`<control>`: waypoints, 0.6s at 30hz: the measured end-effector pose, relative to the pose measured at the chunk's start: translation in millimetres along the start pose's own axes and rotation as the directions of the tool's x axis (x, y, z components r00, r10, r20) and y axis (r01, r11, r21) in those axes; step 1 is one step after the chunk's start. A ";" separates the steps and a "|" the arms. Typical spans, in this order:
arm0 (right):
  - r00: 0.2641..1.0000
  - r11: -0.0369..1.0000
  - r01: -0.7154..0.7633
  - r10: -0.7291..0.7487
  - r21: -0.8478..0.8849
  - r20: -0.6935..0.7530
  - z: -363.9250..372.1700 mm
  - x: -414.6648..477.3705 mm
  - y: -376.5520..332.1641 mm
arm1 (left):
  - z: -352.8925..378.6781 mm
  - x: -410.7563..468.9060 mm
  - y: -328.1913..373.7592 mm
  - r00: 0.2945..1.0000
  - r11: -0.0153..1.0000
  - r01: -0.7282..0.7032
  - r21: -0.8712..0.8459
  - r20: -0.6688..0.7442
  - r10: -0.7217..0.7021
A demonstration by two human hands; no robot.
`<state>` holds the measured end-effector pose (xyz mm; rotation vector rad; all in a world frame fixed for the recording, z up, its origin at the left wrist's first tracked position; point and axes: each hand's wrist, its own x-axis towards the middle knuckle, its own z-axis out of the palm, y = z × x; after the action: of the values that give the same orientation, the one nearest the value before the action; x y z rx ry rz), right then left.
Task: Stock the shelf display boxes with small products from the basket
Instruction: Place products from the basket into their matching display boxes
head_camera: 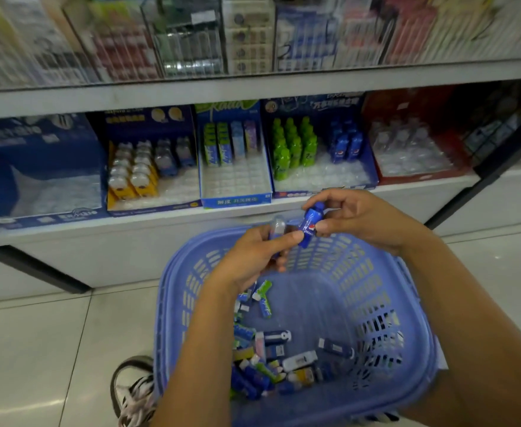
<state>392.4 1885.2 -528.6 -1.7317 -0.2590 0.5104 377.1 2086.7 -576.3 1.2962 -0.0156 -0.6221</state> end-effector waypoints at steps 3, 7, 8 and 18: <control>0.995 0.999 0.040 -0.037 0.037 -0.094 2.8 -0.5 -8.6 | 6.3 0.7 6.1 0.993 0.995 -0.093 0.029 -0.077 0.095; 0.951 0.997 0.078 -0.066 0.029 -0.301 0.4 5.7 -8.8 | 10.8 7.5 9.7 0.961 0.977 -0.161 0.143 -0.202 0.188; 0.924 0.997 0.078 -0.069 0.007 -0.377 -4.3 9.1 -7.8 | 11.0 9.2 9.6 0.949 0.970 -0.173 0.172 -0.233 0.211; 0.710 0.781 -0.202 -0.298 -0.590 -0.638 -111.0 54.5 -3.9 | 13.1 18.4 12.8 0.924 0.993 -0.097 0.060 -0.367 0.112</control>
<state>492.7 1813.5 -518.5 -2.4349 0.1086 -0.3869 393.3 2068.6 -566.9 1.4264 0.2129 -0.2794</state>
